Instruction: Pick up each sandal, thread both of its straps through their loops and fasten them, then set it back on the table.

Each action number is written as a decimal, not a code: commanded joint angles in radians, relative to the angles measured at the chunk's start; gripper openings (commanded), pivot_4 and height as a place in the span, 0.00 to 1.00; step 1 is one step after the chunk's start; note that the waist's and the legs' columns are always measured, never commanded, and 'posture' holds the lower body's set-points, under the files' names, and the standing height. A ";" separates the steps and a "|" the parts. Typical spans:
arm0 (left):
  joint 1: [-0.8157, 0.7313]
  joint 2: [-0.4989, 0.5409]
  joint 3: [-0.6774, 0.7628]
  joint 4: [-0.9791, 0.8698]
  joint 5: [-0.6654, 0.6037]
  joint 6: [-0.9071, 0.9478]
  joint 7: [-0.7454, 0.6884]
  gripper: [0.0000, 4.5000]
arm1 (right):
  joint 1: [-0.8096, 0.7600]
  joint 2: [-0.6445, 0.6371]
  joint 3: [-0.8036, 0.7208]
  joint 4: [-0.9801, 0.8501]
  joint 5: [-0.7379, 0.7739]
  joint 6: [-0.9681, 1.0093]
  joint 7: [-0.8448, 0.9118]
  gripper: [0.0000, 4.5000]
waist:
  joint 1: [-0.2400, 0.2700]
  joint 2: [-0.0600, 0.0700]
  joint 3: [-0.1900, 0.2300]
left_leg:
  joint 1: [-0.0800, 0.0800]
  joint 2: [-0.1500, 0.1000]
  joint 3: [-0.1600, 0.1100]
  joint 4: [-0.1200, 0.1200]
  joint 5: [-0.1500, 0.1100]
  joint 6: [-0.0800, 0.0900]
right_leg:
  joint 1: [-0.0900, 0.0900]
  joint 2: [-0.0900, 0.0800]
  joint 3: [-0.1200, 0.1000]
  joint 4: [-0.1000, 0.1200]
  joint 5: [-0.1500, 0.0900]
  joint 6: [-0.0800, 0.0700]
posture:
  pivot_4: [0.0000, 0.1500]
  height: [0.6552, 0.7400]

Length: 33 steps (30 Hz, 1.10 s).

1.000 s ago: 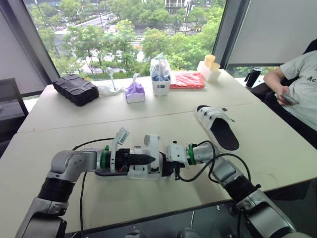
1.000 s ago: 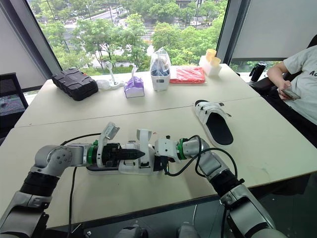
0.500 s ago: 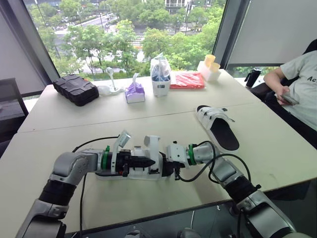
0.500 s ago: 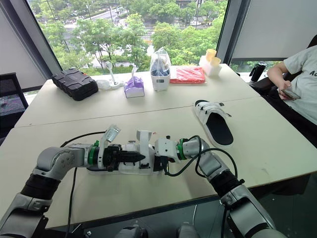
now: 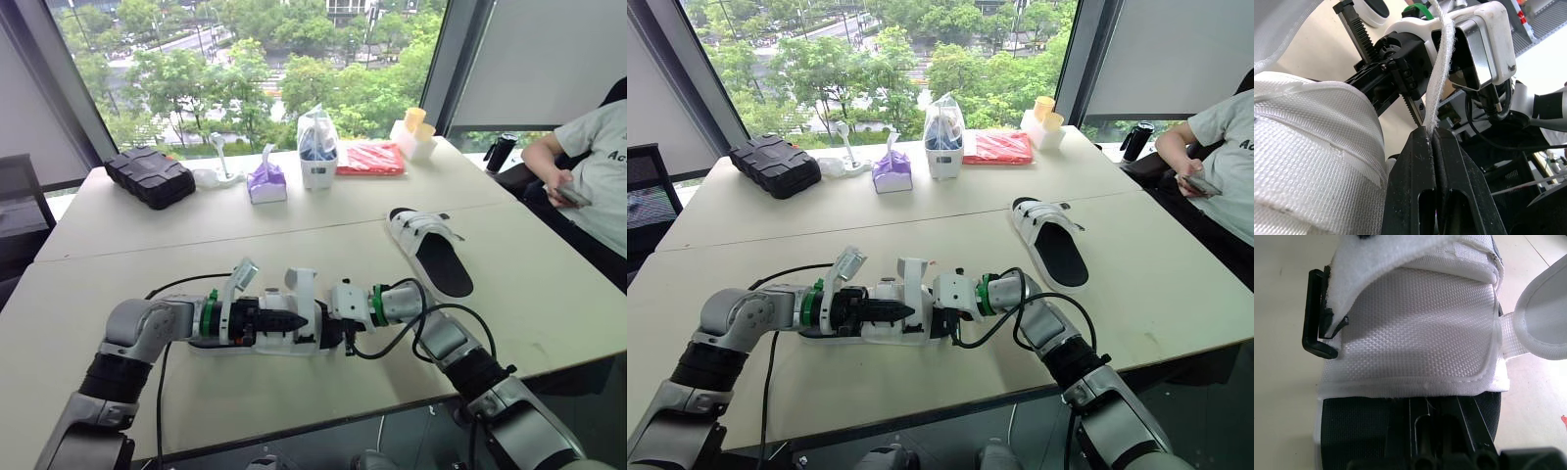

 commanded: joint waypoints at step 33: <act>0.103 0.049 -0.167 -0.050 0.381 -0.606 -0.173 0.01 | 0.040 -0.031 0.039 0.054 -0.064 0.054 0.011 0.00 | 0.002 0.000 0.000 | 0.000 0.000 0.000 -0.003 0.000 0.000 | 0.000 0.000 0.000 -0.002 0.000 0.000 | 1.00 1.00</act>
